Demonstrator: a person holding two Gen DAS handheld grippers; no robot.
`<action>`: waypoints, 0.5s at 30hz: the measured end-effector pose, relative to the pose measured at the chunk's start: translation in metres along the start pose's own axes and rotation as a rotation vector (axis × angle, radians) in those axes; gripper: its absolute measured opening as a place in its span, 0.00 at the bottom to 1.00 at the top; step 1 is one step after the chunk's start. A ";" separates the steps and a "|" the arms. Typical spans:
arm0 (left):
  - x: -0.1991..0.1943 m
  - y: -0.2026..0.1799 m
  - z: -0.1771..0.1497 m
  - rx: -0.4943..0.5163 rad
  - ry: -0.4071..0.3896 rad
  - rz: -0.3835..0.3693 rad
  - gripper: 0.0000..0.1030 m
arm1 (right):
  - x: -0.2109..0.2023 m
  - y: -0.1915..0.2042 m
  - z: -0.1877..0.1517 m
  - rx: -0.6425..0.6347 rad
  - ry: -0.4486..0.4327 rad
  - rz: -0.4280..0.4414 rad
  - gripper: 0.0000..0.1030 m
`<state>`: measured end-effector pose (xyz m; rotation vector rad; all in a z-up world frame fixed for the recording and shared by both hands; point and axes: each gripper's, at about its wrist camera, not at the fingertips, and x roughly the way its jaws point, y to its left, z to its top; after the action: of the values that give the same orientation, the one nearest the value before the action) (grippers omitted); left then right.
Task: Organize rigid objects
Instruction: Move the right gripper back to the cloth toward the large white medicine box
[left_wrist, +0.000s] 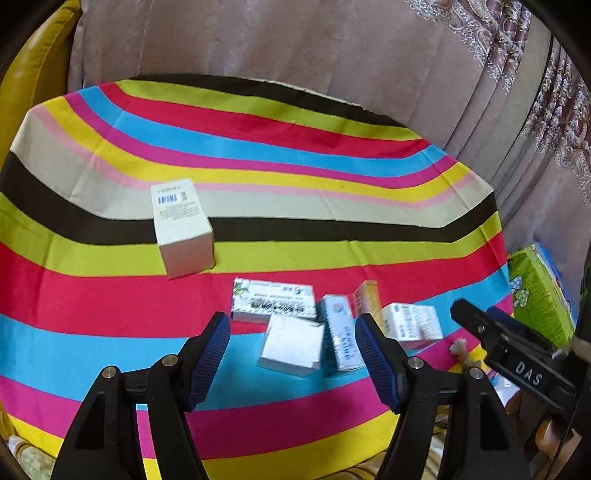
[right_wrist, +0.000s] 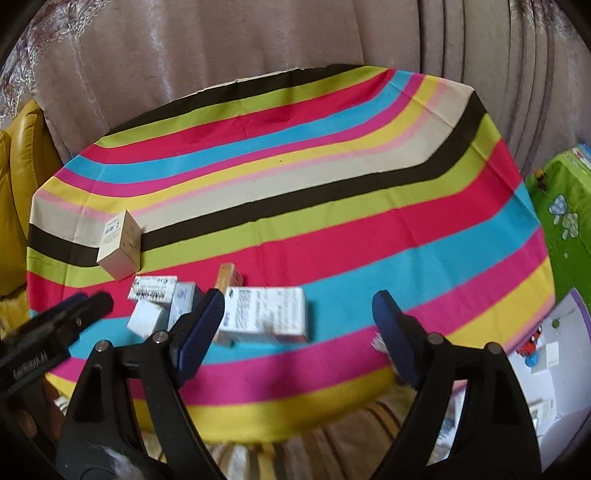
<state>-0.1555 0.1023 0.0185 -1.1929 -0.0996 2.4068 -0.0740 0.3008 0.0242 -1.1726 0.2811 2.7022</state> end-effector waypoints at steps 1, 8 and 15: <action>0.002 0.001 -0.002 0.001 0.004 0.000 0.69 | 0.004 0.003 -0.001 -0.006 0.003 0.003 0.83; 0.007 -0.002 -0.015 0.036 -0.003 0.015 0.69 | 0.019 0.016 -0.009 -0.063 0.025 -0.004 0.83; 0.013 0.002 -0.019 0.022 0.012 -0.009 0.69 | 0.037 0.022 -0.014 -0.095 0.078 -0.001 0.83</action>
<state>-0.1487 0.1034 -0.0035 -1.1942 -0.0739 2.3864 -0.0941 0.2796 -0.0100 -1.3063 0.1639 2.6999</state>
